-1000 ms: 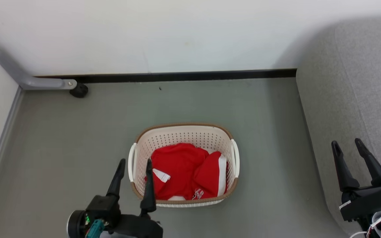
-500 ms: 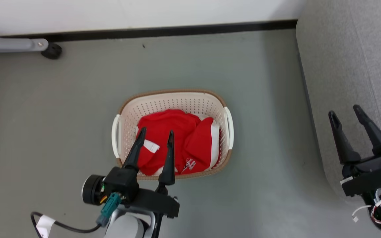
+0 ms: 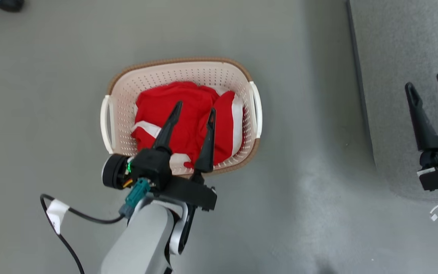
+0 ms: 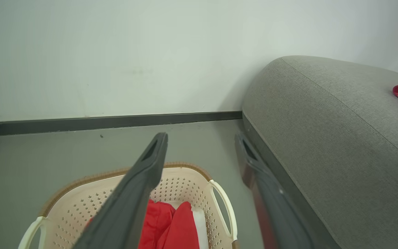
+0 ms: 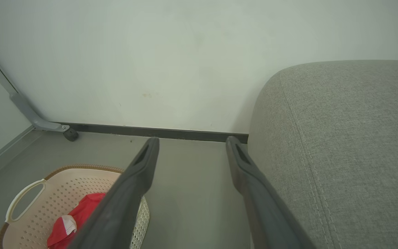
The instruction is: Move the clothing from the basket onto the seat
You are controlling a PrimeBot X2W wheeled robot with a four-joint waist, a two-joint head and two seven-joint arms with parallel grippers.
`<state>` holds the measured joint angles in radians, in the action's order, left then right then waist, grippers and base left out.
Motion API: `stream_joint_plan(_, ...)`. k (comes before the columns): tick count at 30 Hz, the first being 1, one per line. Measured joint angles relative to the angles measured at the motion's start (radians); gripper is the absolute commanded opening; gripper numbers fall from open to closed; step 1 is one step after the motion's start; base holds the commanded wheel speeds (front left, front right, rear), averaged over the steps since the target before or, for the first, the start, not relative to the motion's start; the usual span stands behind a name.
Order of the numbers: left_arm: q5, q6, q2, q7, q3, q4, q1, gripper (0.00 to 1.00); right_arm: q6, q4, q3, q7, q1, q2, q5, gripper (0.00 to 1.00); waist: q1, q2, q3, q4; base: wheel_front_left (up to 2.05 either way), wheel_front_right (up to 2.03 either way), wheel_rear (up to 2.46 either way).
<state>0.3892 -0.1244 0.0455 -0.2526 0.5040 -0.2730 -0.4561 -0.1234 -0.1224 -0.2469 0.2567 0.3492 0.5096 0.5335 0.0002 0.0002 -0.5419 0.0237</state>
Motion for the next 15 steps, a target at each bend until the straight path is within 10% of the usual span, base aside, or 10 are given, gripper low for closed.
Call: stream_joint_plan(15, 0.124, 0.000, -0.002, 0.000, -0.009, -0.138, -0.175, 1.00, 0.000, 0.072, -0.046, 0.000, 0.118, 0.077, 0.040, 1.00, 0.0000, 0.0001, -0.194, 0.010, 0.00, 0.00, 0.00)
